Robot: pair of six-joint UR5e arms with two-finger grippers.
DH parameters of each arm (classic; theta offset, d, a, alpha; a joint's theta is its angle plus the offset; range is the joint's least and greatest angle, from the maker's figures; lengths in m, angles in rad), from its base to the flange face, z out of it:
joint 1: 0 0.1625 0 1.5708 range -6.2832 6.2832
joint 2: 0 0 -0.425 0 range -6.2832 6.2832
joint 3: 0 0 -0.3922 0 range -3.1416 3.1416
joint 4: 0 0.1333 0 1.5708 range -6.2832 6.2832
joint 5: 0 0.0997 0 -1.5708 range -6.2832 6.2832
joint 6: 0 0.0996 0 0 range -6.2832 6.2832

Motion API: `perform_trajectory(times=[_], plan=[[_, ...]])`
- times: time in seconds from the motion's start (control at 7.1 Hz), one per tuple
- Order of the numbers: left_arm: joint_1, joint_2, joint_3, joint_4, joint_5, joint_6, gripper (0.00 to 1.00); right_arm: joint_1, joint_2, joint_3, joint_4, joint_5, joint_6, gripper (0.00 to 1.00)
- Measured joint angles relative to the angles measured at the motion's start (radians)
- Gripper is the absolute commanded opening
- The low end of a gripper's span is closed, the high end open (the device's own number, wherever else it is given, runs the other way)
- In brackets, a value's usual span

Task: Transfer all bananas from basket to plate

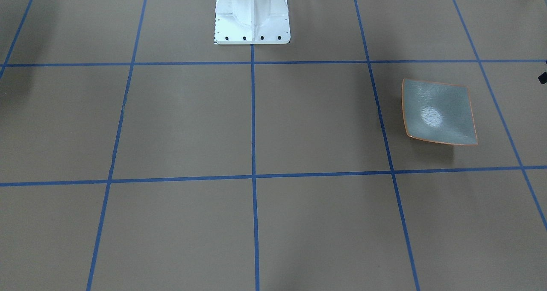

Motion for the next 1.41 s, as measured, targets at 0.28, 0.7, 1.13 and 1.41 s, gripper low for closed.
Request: perform_trajectory(times=[0.28, 0.7, 1.13, 1.41], plan=[[0.0, 0.0, -0.001, 0.0, -0.004, 0.0, 1.0, -0.025, 0.0, -0.002, 0.0, -0.025, 0.021, 0.83], [-0.001, 0.001, -0.002, 0.0, -0.006, 0.0, 1.0, -0.062, 0.0, -0.01, -0.001, -0.044, 0.03, 0.81], [-0.003, 0.001, -0.011, 0.0, -0.006, 0.0, 1.0, -0.084, 0.0, -0.021, 0.0, -0.081, 0.026, 0.71], [-0.003, 0.001, -0.016, 0.0, -0.006, 0.0, 1.0, -0.088, -0.001, -0.023, -0.001, -0.094, 0.023, 0.55]])
